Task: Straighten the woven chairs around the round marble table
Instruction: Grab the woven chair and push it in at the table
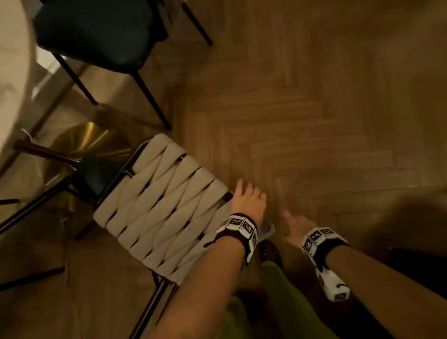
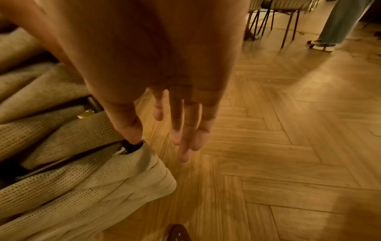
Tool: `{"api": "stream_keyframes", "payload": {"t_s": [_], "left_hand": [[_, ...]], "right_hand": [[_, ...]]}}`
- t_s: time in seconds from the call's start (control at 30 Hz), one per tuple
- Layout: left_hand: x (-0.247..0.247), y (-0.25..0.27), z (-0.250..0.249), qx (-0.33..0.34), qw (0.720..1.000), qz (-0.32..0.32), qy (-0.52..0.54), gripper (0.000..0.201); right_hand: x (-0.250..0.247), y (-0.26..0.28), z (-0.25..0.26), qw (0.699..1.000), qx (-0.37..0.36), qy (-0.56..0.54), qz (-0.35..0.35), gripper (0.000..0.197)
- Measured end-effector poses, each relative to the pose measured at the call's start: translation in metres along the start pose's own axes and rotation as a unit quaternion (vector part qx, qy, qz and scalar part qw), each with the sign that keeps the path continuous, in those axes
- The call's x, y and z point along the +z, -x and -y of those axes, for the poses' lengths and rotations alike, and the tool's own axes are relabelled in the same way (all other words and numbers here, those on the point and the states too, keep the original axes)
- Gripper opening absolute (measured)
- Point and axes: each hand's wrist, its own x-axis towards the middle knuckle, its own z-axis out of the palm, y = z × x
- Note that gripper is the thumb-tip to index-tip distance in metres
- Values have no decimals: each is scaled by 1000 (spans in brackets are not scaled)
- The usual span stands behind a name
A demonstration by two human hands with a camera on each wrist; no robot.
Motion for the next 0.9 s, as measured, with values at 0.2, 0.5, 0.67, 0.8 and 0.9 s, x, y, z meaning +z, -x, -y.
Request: {"api": "stream_keyframes", "payload": {"t_s": [0.2,0.5,0.67,0.8,0.9], "left_hand": [[2,-26,0,0,989,109,-100,35],[-8,28,27,23,991,32,-128,34],[-9,103,45,5,998,-6,-66,27],[-11,189,69,-10,998,-59,-22,44],[3,257,85,-26,994,-101,15,51]], "right_hand": [[7,-25,9,998,-41,0,45,71],[-19,-5,14,992,-77,66,74,85],[-35,20,20,988,-99,99,72,92],[-36,47,28,973,-135,180,47,91],[-29,60,45,944,-194,261,-48,88]]}}
